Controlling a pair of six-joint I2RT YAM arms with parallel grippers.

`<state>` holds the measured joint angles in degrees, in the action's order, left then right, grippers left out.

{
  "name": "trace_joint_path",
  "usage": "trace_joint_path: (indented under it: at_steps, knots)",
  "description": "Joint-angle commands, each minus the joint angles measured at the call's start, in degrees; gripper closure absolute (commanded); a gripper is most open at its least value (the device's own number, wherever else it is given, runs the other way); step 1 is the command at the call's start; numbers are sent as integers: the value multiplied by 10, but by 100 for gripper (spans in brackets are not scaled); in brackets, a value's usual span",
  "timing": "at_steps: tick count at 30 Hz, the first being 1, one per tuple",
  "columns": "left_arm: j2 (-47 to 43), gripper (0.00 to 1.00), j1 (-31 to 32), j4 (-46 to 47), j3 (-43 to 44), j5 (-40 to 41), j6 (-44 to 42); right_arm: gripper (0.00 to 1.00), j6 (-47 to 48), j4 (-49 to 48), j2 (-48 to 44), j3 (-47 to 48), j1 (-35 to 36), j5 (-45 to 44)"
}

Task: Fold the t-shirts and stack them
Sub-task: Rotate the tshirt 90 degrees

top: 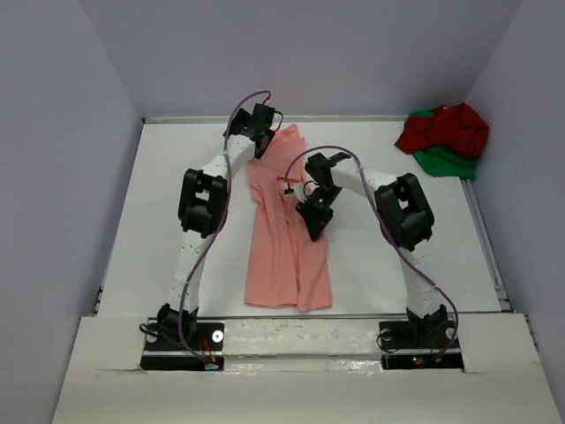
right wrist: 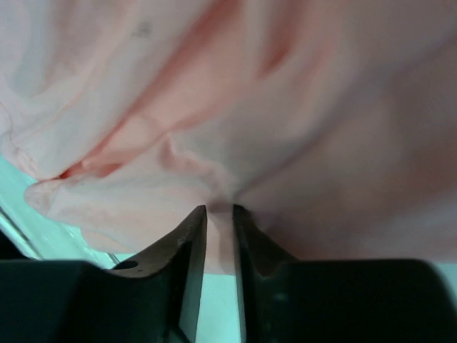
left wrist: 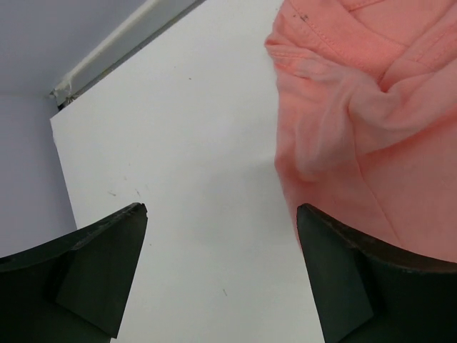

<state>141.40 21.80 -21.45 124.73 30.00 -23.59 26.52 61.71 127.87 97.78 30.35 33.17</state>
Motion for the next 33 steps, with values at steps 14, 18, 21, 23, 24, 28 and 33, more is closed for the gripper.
trace_joint_path:
  at_steps: [14, 18, 21, 23, 24, 28, 33]
  knots:
    - [-206, 1, -29, -10, -91, -339, 85, 38, 40, 72, -64, 73, 131, -31]
    - [-227, 1, -53, 3, -147, -344, 86, 29, 49, 91, -53, 94, 176, -36]
    - [-256, 1, -77, 24, -190, -348, 85, 25, 59, 103, -34, 122, 204, -40]
    - [-290, 1, -107, 31, -228, -348, 82, 25, 65, 120, -13, 146, 233, -47]
    - [-299, 1, -117, 29, -236, -347, 81, 25, 68, 128, -5, 160, 241, -47]
    - [-354, 1, -171, 19, -286, -346, 75, 25, 78, 155, 26, 217, 284, -43]
    - [-430, 1, -241, 26, -360, -360, 73, 23, 81, 118, 12, 178, 330, -50]
